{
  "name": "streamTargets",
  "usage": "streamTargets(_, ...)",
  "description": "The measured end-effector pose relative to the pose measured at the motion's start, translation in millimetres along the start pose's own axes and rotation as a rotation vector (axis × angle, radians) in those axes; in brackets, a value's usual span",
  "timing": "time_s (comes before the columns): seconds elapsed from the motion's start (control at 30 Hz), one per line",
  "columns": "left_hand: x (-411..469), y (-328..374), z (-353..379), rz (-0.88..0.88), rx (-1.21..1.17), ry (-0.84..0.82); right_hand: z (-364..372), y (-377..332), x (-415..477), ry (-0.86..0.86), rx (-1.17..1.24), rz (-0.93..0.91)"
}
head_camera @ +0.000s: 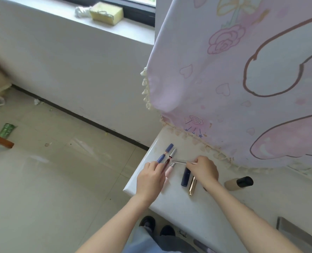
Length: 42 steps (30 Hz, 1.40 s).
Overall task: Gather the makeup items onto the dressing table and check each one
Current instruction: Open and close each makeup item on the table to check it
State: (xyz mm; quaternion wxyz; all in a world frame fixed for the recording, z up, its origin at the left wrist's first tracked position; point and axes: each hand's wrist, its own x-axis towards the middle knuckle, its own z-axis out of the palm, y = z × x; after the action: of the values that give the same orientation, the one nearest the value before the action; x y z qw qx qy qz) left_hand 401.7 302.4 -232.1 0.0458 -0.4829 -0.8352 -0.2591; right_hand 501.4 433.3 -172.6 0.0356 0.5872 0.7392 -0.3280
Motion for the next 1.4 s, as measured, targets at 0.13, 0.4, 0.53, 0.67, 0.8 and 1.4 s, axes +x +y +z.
streamTargets(0.13,35,21,-6,0.198,-0.151,0.134,-52,7,-26,-0.009,0.235,-0.163)
streamTargets(0.4,61,60,-32,0.487,-0.256,0.207,-115,12,-66,-0.045,0.542,-0.176)
streamTargets(0.53,60,64,-41,0.578,-0.208,0.167,-120,14,-72,-0.078,0.629,-0.166)
streamTargets(0.67,57,61,-46,0.566,-0.196,0.07,-121,15,-71,-0.131,0.643,-0.24)
streamTargets(0.8,55,54,-58,0.51,-0.164,0.068,-124,11,-69,-0.236,0.584,-0.372)
streamTargets(1.4,41,38,-73,0.46,-0.095,0.033,-113,1,-66,-0.166,0.37,-0.338)
